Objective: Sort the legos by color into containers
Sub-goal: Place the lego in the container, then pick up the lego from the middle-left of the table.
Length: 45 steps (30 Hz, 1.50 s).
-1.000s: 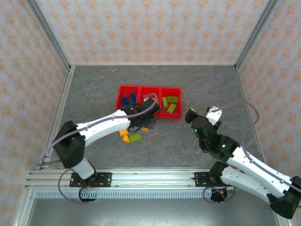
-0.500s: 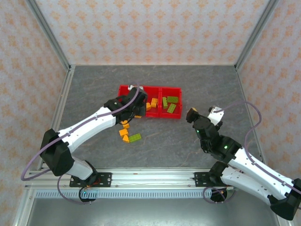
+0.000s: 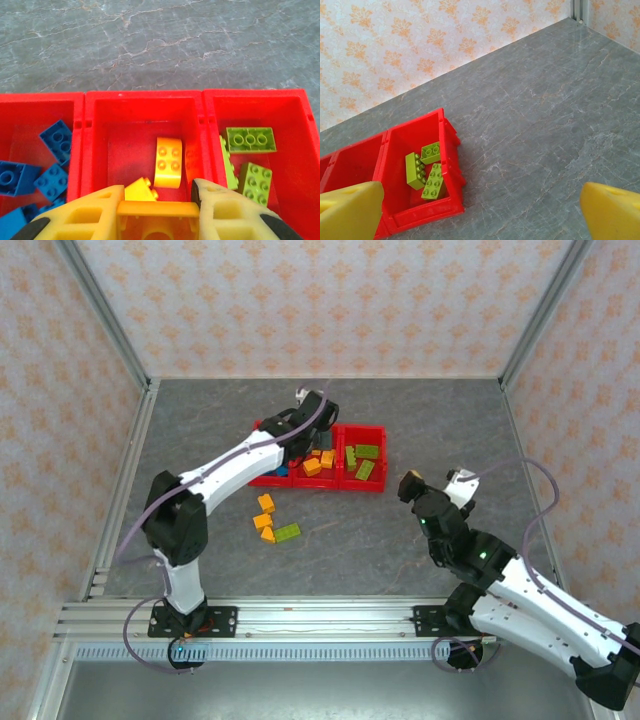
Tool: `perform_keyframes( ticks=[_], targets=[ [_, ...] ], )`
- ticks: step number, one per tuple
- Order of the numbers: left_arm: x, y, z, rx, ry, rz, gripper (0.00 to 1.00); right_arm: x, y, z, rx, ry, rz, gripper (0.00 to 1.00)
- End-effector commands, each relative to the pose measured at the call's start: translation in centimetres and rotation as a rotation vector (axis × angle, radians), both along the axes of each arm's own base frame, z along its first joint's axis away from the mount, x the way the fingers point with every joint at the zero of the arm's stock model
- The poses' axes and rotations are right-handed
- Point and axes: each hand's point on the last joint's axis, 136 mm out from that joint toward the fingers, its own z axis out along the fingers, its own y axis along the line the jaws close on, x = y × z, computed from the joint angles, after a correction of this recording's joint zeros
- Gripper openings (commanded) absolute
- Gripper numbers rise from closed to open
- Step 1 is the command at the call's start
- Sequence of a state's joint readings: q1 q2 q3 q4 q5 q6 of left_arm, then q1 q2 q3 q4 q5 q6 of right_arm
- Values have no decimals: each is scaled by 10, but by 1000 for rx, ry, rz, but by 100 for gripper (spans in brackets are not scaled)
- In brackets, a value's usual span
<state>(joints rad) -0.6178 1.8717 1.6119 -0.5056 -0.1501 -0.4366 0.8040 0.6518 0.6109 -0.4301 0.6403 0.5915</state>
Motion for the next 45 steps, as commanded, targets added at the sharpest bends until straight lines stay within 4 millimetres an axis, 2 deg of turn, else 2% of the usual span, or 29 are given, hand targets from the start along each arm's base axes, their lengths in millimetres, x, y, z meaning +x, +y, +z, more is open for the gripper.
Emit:
perform_keyframes(
  ticks=[1,8,12,16,19,20,22,23,25,30,34,37,40,42,45],
  targets=[
    [26,0,7,-1,-58,39,30,-6,-13,-7,-18,7,-44,100],
    [47,-5,-19,-42,-26,55,36,-8,-16,-10,-34,16,-48,100],
    [50,-3,-21,-48,-36,61,44,-8,-17,-10,-36,13,-51,100],
    [47,1,-7,-57,-83,52,60,-7,-16,-11,-37,12,-47,100],
    [40,8,4,-70,-115,62,77,-7,-15,-11,-38,12,-45,100],
    [34,11,15,-85,-130,61,82,-7,-15,-11,-40,13,-44,100],
    [21,16,16,-94,-126,51,90,-7,-15,-11,-41,12,-45,100],
    [12,21,17,-101,-123,57,97,-7,-15,-11,-40,12,-44,100],
    [-7,32,13,-104,-108,64,99,-6,-14,-11,-41,13,-39,100],
    [-64,66,-15,-45,-15,100,99,-3,-9,-12,-48,14,-21,100],
    [-111,87,-46,40,76,120,99,3,1,-14,-62,23,4,100],
    [-139,103,-72,29,158,185,99,8,9,-17,-72,34,22,100],
    [-155,118,-91,43,195,240,99,13,17,-19,-73,41,40,100],
    [-158,125,-99,57,202,267,99,15,22,-19,-70,46,51,100],
    [-156,122,-111,53,229,244,95,18,25,-17,-72,50,61,100]
  ],
)
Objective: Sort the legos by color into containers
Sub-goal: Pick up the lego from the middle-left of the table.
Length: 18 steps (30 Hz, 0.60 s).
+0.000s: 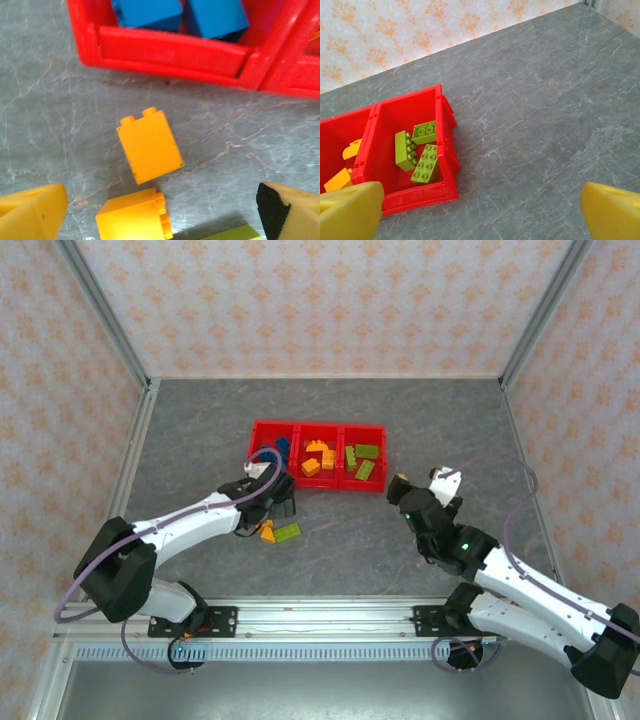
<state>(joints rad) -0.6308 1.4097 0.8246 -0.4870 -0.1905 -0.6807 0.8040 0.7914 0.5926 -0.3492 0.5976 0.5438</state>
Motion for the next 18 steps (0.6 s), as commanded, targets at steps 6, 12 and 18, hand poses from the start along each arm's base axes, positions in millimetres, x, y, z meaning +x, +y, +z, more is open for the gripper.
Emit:
perform_keyframes(
  ticks=[6,12,18],
  targets=[
    [13,0,-24,-32,49,16,83,1,1,12,9,-22,6,100],
    [24,16,-28,43,48,62,76,-5,-7,12,20,-30,-8,100],
    [34,20,-38,27,55,76,68,-7,-11,12,10,-29,-18,100]
  ],
)
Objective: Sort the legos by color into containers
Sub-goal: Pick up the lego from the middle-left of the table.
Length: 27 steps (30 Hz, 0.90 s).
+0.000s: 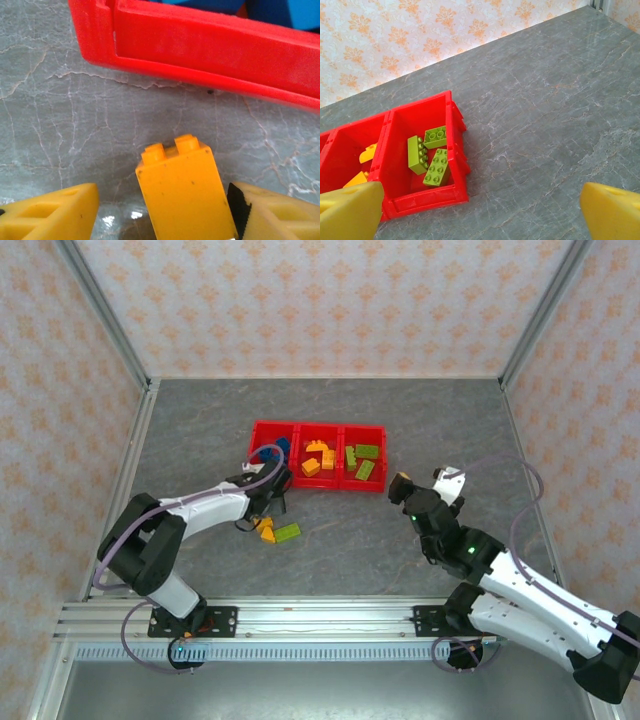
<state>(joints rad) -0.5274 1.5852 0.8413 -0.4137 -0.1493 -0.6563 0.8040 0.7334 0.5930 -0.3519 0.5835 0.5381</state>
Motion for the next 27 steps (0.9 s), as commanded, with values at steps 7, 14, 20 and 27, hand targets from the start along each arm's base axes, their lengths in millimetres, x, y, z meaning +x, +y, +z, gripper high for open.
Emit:
perform_keyframes(
  ticks=[7,14,20,27],
  targets=[
    [25,3,-3,-45,-46,26,59,-3,-11,0,-37,5,-35,100],
    [29,4,-3,-65,-56,32,48,-3,-11,-3,-39,8,-38,100],
    [24,7,-10,-85,-66,39,44,1,-6,1,-45,8,-30,100],
    [22,3,-6,-127,-96,14,35,1,-11,4,-69,1,-50,100]
  ],
)
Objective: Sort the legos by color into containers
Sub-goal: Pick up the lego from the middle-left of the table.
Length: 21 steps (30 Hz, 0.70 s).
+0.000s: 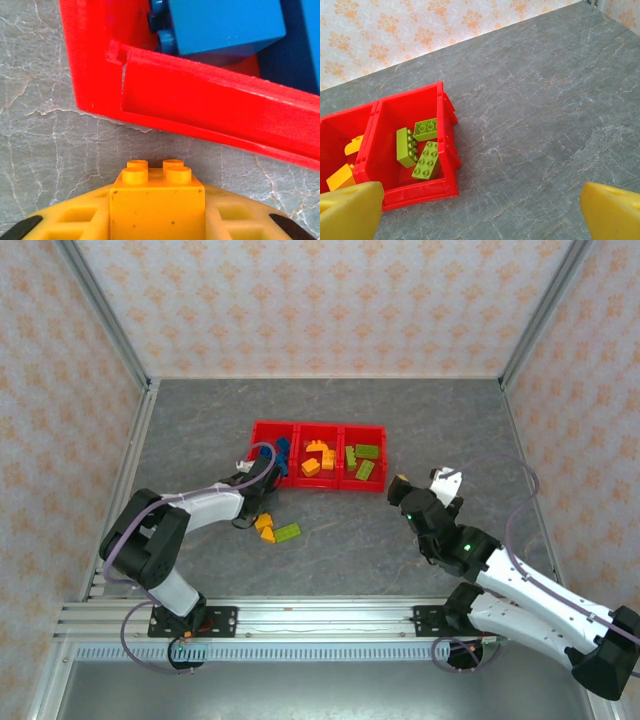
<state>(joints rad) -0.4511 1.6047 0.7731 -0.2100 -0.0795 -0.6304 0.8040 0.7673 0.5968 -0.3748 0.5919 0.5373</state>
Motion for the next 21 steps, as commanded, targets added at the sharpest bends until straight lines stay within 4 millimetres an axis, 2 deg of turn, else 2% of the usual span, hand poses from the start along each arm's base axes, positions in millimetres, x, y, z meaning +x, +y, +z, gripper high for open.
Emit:
perform_keyframes(
  ticks=[1,8,16,21],
  targets=[
    [0,-1,9,-34,-38,-12,34,0,-11,14,-23,-39,-45,100],
    [0,-1,38,-71,-121,-12,26,1,-11,23,-14,-69,-43,100],
    [-8,6,73,-105,-212,9,21,-1,-13,22,7,-71,-45,100],
    [-10,9,110,-143,-295,21,20,-3,-15,23,20,-78,-46,100]
  ],
)
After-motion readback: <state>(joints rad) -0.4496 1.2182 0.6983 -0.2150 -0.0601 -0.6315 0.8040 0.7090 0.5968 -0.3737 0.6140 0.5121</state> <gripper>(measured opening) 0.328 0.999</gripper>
